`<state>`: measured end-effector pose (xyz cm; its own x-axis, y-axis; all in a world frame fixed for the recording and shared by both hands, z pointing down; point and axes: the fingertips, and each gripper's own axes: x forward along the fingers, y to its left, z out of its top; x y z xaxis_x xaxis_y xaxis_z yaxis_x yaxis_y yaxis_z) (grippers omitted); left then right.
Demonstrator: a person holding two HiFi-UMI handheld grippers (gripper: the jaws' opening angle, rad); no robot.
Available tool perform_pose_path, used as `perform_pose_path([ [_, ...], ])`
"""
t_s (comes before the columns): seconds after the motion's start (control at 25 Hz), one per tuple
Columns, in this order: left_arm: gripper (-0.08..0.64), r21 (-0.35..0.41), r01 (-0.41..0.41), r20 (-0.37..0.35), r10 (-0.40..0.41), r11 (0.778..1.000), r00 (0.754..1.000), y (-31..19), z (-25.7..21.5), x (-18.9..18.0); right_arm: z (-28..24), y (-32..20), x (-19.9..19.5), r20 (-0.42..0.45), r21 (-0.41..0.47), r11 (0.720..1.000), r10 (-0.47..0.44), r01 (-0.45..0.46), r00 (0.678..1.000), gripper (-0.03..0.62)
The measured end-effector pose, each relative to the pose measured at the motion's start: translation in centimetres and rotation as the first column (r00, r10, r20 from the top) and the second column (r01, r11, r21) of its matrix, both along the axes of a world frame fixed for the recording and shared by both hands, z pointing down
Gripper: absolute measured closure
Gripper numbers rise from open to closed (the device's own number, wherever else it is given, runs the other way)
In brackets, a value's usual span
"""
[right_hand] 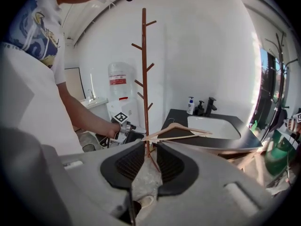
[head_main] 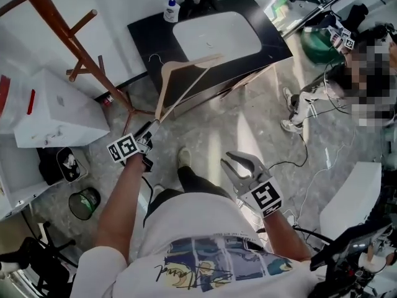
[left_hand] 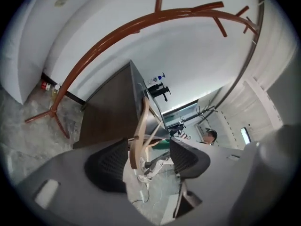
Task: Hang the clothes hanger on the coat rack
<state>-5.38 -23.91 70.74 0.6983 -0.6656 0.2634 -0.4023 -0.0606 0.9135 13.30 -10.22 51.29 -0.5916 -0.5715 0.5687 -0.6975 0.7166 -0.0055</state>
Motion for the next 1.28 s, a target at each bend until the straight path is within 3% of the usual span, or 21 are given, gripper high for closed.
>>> perform_pose_path([
  [0.16,0.267,-0.047,0.082,-0.132,-0.088,0.996,0.987,-2.1,2.0,0.7,0.7,-1.5,2.7,-0.042,-0.035,0.999,0.006,-0.008,0.999,0.511],
  [0.4,0.276,-0.053,0.145,-0.315,-0.155,0.988,0.936,-3.9,1.9,2.7,1.8,-3.9,4.5,-0.075,-0.061,0.998,-0.013,0.008,0.997,0.511],
  [0.56,0.35,-0.062,0.158,-0.401,-0.17,0.985,0.9,-4.5,1.4,3.6,2.7,-4.7,4.6,-0.069,-0.079,0.997,-0.026,0.021,0.997,0.511],
  [0.76,0.503,-0.068,0.135,-0.457,-0.151,0.989,0.876,-4.6,0.8,4.2,3.1,-5.2,4.0,-0.082,-0.09,0.995,-0.06,0.053,0.995,0.511],
  [0.84,0.509,-0.058,0.134,-0.479,-0.145,0.989,0.866,-4.6,0.1,4.3,3.0,-5.2,3.6,-0.101,-0.082,0.994,-0.084,0.076,0.991,0.511],
  [1.04,0.518,-0.03,0.127,-0.467,-0.126,0.991,0.875,-4.4,-1.5,4.4,2.9,-5.2,2.9,-0.103,-0.074,0.993,-0.095,0.088,0.99,0.511],
  [1.28,0.526,0.065,0.08,-0.365,-0.051,0.995,0.93,-3.7,-3.0,3.1,3.2,-4.6,1.9,-0.071,-0.065,0.994,-0.087,0.083,0.994,0.511],
])
